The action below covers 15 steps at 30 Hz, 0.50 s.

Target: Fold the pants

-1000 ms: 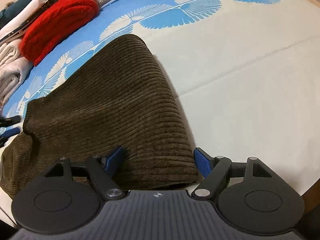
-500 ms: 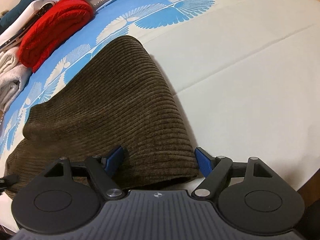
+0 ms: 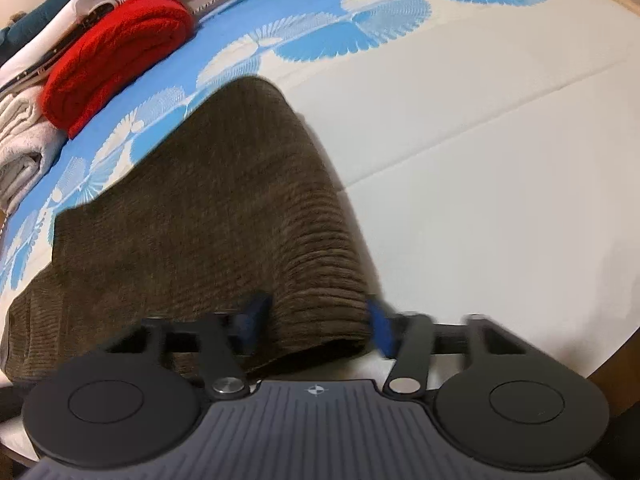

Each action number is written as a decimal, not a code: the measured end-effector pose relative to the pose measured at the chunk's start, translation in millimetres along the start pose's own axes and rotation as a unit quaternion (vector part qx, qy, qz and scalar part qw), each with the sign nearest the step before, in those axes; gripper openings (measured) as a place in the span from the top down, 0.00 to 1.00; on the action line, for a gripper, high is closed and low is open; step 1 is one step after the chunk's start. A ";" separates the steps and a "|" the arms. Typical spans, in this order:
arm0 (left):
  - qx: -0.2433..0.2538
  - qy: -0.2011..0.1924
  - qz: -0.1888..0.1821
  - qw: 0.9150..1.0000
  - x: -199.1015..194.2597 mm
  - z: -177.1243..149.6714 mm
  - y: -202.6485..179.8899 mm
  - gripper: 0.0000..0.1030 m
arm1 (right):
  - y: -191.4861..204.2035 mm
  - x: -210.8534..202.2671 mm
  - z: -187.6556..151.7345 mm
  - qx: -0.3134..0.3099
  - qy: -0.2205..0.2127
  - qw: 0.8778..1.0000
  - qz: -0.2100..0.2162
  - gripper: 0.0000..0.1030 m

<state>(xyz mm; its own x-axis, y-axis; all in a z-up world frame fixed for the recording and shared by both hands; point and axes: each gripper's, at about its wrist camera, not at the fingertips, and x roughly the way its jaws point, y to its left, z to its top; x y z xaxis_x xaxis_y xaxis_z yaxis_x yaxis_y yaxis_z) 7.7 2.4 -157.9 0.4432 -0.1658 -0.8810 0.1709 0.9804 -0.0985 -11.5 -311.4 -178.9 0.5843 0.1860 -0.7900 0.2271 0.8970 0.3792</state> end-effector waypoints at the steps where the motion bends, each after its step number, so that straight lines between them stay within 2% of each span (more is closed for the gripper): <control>1: -0.002 -0.025 -0.003 1.000 -7.9 5.3 1.7 0.65 | 1.5 -6.5 0.8 -0.001 -0.011 1.000 0.010 0.72; 2: -0.007 -0.052 -0.001 0.999 -14.1 13.5 1.6 0.65 | 4.8 -14.3 1.4 -0.010 -0.027 0.999 0.016 0.72; 5: -0.003 -0.089 -0.007 0.996 -18.4 37.9 0.7 0.65 | 11.3 -25.5 1.5 -0.031 -0.053 0.998 0.022 0.71; 7: 0.011 -0.107 0.000 0.994 -14.3 57.2 -5.6 0.65 | 8.4 -18.3 0.5 -0.021 -0.036 0.999 0.012 0.66; 8: 0.017 -0.112 0.002 0.994 -9.5 66.1 -6.4 0.70 | 5.7 -11.9 0.1 -0.014 -0.020 1.000 0.003 0.60; 9: 0.019 -0.112 0.003 0.994 0.1 75.8 -6.0 0.76 | 3.1 -7.2 0.2 -0.007 -0.010 1.000 -0.005 0.58; 10: 0.018 -0.108 0.005 0.994 10.5 86.1 -5.1 0.79 | 0.0 -3.9 0.2 0.002 -0.004 1.000 -0.009 0.53; 12: 0.015 -0.095 0.021 0.995 41.1 95.2 0.5 0.81 | -2.6 -0.4 2.2 0.011 0.002 1.000 -0.008 0.52; 13: 0.012 -0.077 0.039 0.996 58.4 95.2 6.5 0.80 | -2.5 1.4 3.4 0.011 0.005 1.000 -0.007 0.51; 14: -0.003 -0.046 0.055 0.997 73.6 92.3 14.8 0.71 | -2.2 3.1 3.6 0.008 0.007 1.000 -0.007 0.50; 15: -0.029 -0.049 0.053 0.997 76.8 91.5 21.0 0.68 | -2.2 4.6 3.0 0.005 0.008 1.000 -0.009 0.49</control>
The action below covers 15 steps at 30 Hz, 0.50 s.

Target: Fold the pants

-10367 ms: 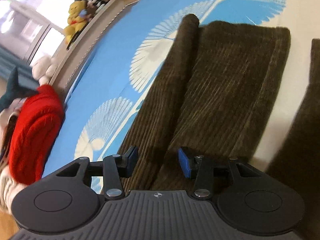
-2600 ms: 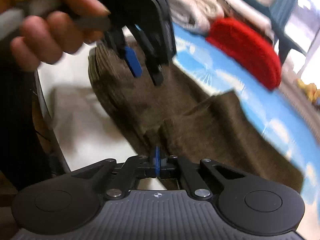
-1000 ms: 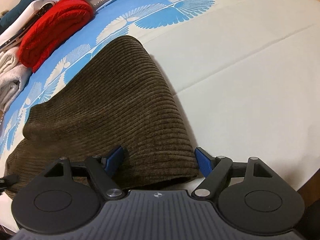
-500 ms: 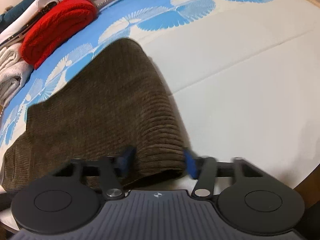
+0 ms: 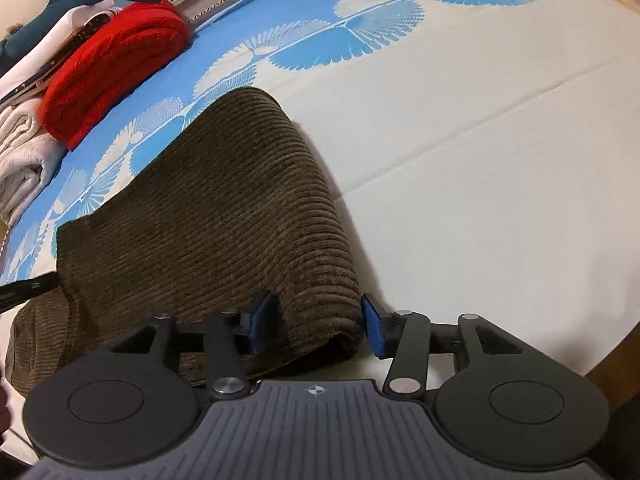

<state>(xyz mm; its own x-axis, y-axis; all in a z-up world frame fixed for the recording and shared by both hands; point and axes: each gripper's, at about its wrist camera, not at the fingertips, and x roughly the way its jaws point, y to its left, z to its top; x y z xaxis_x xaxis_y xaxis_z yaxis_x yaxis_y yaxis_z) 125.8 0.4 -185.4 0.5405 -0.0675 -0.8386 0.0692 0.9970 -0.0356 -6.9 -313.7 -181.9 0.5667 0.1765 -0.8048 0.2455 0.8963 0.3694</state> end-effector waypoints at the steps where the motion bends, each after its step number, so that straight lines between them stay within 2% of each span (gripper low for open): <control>1: -0.021 0.001 0.000 1.000 -5.2 1.7 2.6 0.69 | -0.3 1.6 0.0 -0.003 0.001 1.000 -0.001 0.49; 2: -0.027 0.000 0.001 1.000 -13.6 4.4 0.5 0.70 | 0.0 2.8 0.2 -0.008 0.001 1.000 -0.001 0.49; 4: -0.018 -0.028 -0.004 0.999 -39.4 4.0 -6.9 0.70 | 4.4 1.7 -0.3 -0.021 -0.007 1.000 0.000 0.57; 7: 0.034 -0.037 -0.038 0.998 -57.8 -8.0 -24.9 0.70 | 13.5 -1.7 -1.5 -0.047 -0.021 0.999 -0.009 0.66; 9: 0.074 -0.003 -0.040 0.996 -47.9 -21.9 -36.9 0.68 | 19.2 -6.1 -1.8 -0.058 -0.033 0.998 -0.012 0.69; 10: 0.096 0.042 -0.028 0.994 -33.2 -29.1 -41.1 0.69 | 21.5 -8.5 -2.0 -0.061 -0.039 0.997 -0.012 0.70; 12: 0.113 0.030 -0.009 0.993 -41.1 -37.2 -44.6 0.68 | 24.3 -12.1 -1.0 -0.060 -0.046 0.997 -0.013 0.71; 14: 0.097 0.017 -0.011 0.995 -65.5 -32.4 -43.6 0.66 | 24.0 -12.7 -0.1 -0.053 -0.043 0.998 -0.016 0.68; 15: 0.074 0.007 -0.030 0.997 -81.4 -31.1 -40.8 0.60 | 23.3 -11.4 0.4 -0.046 -0.038 0.998 -0.020 0.66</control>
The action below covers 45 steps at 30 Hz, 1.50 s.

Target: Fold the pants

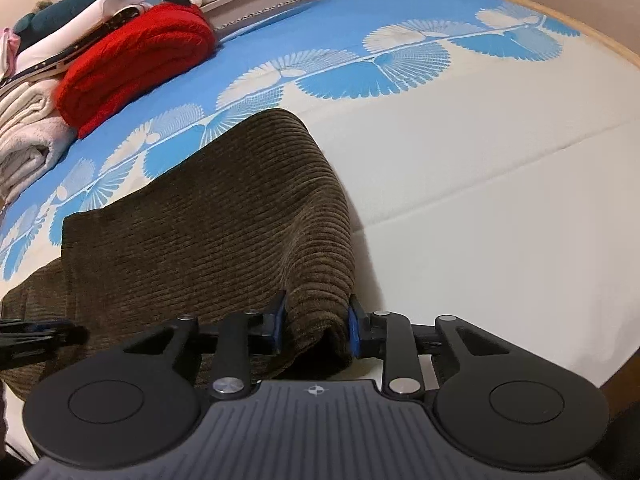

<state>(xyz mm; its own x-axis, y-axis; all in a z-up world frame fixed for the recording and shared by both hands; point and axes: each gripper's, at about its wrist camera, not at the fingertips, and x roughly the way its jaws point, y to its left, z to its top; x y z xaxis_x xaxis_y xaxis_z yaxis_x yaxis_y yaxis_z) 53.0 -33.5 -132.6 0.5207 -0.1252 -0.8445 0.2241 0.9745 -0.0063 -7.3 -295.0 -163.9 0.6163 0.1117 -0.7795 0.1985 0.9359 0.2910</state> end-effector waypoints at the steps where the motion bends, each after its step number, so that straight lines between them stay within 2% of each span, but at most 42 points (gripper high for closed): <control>1: -0.011 -0.004 -0.017 1.000 -10.7 -1.7 -0.7 0.57 | -2.4 2.2 -0.3 0.010 0.007 1.000 -0.003 0.60; 2: -0.014 -0.007 -0.028 0.999 -20.1 -5.2 -3.0 0.57 | -4.7 4.2 -1.1 0.019 0.011 1.000 -0.006 0.54; 4: 0.001 -0.005 -0.014 1.000 -24.2 -18.3 -11.1 0.57 | -8.6 8.7 -3.6 0.033 0.019 0.999 -0.009 0.47; 5: 0.018 0.007 -0.003 1.000 -15.8 -28.2 -15.6 0.57 | -8.1 10.3 -4.8 0.034 0.021 0.999 -0.010 0.45; 7: 0.032 0.063 0.010 0.997 9.6 -56.0 -16.9 0.55 | -8.6 13.8 -5.5 0.033 0.027 0.999 -0.008 0.43; 8: 0.035 0.045 0.015 0.998 5.6 -61.0 -18.3 0.53 | -9.9 13.5 -7.0 0.038 0.029 0.999 -0.005 0.43; 9: 0.036 0.039 0.023 0.998 -0.1 -57.9 -20.9 0.53 | -11.5 13.9 -7.8 0.045 0.033 0.998 0.002 0.44; 10: 0.027 0.026 0.023 0.999 -8.6 -54.2 -22.1 0.54 | -12.7 13.0 -8.5 0.051 0.032 0.998 0.011 0.56; 11: 0.013 -0.004 0.013 1.000 -19.9 -53.0 -21.3 0.54 | -11.9 10.0 -8.6 0.049 0.024 0.998 0.008 0.63; 12: 0.006 -0.027 0.002 1.000 -25.2 -53.8 -20.0 0.54 | -9.2 5.6 -8.7 0.040 0.014 0.999 0.009 0.66; 13: 0.009 -0.023 0.002 1.000 -22.7 -54.7 -19.7 0.54 | -5.8 1.3 -8.8 0.032 0.005 0.999 0.011 0.69; 14: 0.012 0.010 0.013 1.000 -10.6 -57.5 -18.7 0.54 | -2.9 -2.8 -9.3 0.025 -0.004 1.000 0.013 0.71; 15: 0.008 0.052 0.016 0.998 4.4 -62.8 -15.8 0.49 | 0.4 -7.2 -8.7 0.017 -0.013 1.000 0.014 0.72; 16: -0.006 0.074 0.006 0.997 11.2 -66.7 -11.7 0.48 | 4.3 -12.4 -7.8 0.008 -0.022 1.000 0.016 0.73; 18: -0.029 0.057 0.000 0.998 2.0 -62.8 -7.0 0.49 | 10.7 -22.2 -3.7 -0.007 -0.036 0.999 0.021 0.74; 21: -0.040 -0.007 -0.012 0.999 -22.1 -54.8 0.6 0.49 | 24.7 -39.7 4.8 -0.038 -0.059 0.997 0.025 0.75; 26: -0.072 -0.038 -0.027 0.996 -33.5 -55.2 13.7 0.49 | 51.4 -65.3 9.2 -0.090 -0.081 0.992 0.021 0.76; 28: -0.066 -0.058 -0.034 0.996 -40.1 -53.3 13.7 0.48 | 59.3 -69.5 7.9 -0.111 -0.084 0.990 0.016 0.76; 32: -0.053 -0.088 -0.044 0.994 -49.2 -45.0 6.7 0.46 | 59.9 -66.4 1.5 -0.137 -0.102 0.985 0.020 0.76; 36: -0.062 -0.092 -0.080 0.991 -48.4 -35.1 -0.9 0.38 | 55.2 -62.4 -11.7 -0.134 -0.121 0.983 0.024 0.76; 40: -0.027 -0.081 -0.092 0.992 -53.3 -1.3 -26.1 0.36 | 61.1 -67.8 -19.7 -0.163 -0.144 0.975 0.034 0.76; 41: -0.020 -0.080 -0.097 0.992 -56.7 10.7 -34.2 0.30 | 63.1 -69.3 -21.8 -0.177 -0.151 0.972 0.038 0.76; 43: -0.005 -0.076 -0.123 0.989 -62.2 37.8 -53.6 0.28 | 67.6 -70.6 -26.3 -0.208 -0.160 0.964 0.042 0.76; 45: 0.013 -0.066 -0.148 0.987 -64.8 61.5 -74.1 0.19 | 72.0 -71.9 -31.9 -0.239 -0.169 0.955 0.048 0.77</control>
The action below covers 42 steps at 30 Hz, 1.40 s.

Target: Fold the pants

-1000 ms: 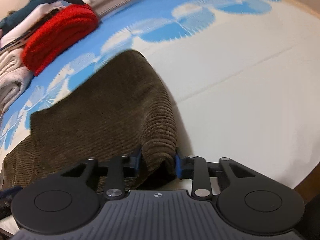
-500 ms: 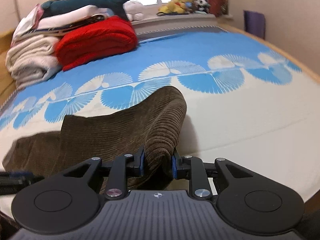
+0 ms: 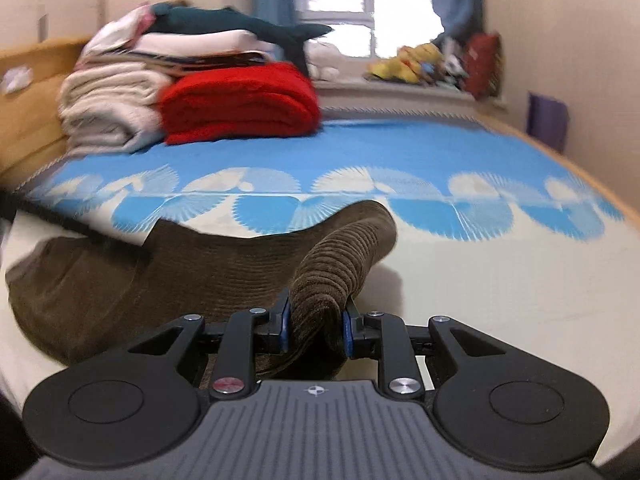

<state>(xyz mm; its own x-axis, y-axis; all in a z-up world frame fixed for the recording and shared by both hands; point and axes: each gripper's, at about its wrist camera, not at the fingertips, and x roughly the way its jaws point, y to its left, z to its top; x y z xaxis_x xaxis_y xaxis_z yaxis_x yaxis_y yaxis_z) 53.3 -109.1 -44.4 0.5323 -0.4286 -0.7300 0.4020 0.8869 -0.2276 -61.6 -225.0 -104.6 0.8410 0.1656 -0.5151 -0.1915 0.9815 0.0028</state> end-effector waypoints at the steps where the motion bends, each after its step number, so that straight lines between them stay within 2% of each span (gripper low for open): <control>1: 0.010 0.008 -0.009 1.000 5.4 11.3 -11.1 0.18 | 3.0 -1.5 -0.2 -0.012 -0.006 1.000 0.005 0.77; 4: 0.047 0.018 -0.015 0.999 22.5 34.2 -40.0 0.18 | 11.8 -6.5 0.2 -0.047 -0.027 0.998 0.016 0.77; 8: 0.073 0.071 0.030 0.994 62.6 55.3 -67.4 0.18 | 22.8 -8.2 0.9 -0.069 -0.041 0.997 0.021 0.77; 12: 0.086 0.109 0.068 0.988 84.6 59.3 -78.7 0.18 | 34.5 -10.5 0.9 -0.088 -0.051 0.994 0.026 0.77; 16: 0.102 0.125 0.091 0.983 89.8 54.8 -79.3 0.20 | 47.5 -16.3 0.5 -0.111 -0.064 0.991 0.037 0.77; 20: 0.103 0.131 0.107 0.980 86.9 51.4 -72.4 0.32 | 59.0 -20.5 1.7 -0.126 -0.072 0.988 0.047 0.77; 22: 0.110 0.130 0.116 0.979 83.1 48.1 -69.3 0.43 | 67.1 -22.8 1.5 -0.135 -0.074 0.987 0.048 0.77; 23: 0.118 0.128 0.123 0.977 80.4 45.7 -67.1 0.59 | 70.5 -23.3 1.5 -0.140 -0.075 0.986 0.048 0.77; 24: 0.124 0.125 0.134 0.975 78.0 42.7 -63.4 0.74 | 73.4 -23.9 1.4 -0.142 -0.075 0.986 0.048 0.77; 26: 0.123 0.117 0.147 0.974 70.9 37.7 -52.2 0.80 | 77.8 -24.8 1.5 -0.145 -0.073 0.986 0.046 0.77; 30: 0.076 0.107 0.152 0.980 52.6 26.2 -16.0 0.81 | 85.7 -25.3 -0.6 -0.155 -0.059 0.985 0.055 0.72; 32: 0.051 0.099 0.150 0.982 40.3 18.7 5.7 0.82 | 92.1 -29.9 -2.9 -0.163 -0.059 0.982 0.070 0.58; 35: 0.014 0.084 0.140 0.986 19.5 9.9 40.6 0.82 | 95.3 -41.0 -3.0 -0.155 -0.060 0.981 0.103 0.45; 39: -0.025 0.071 0.133 0.988 -10.1 2.5 94.8 0.82 | 90.0 -54.1 3.9 -0.111 -0.077 0.978 0.159 0.42; 42: -0.040 0.070 0.141 0.987 -32.9 -5.6 139.2 0.82 | 86.8 -56.3 11.2 -0.076 -0.074 0.978 0.179 0.39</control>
<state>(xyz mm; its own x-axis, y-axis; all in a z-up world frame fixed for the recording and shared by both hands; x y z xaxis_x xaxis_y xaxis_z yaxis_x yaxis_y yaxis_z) 87.6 29.4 -55.7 0.5048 -0.1401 -0.8518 0.1890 0.9807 -0.0493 -119.9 -148.1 -65.7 0.7687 0.5185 -0.3745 -0.5498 0.8349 0.0275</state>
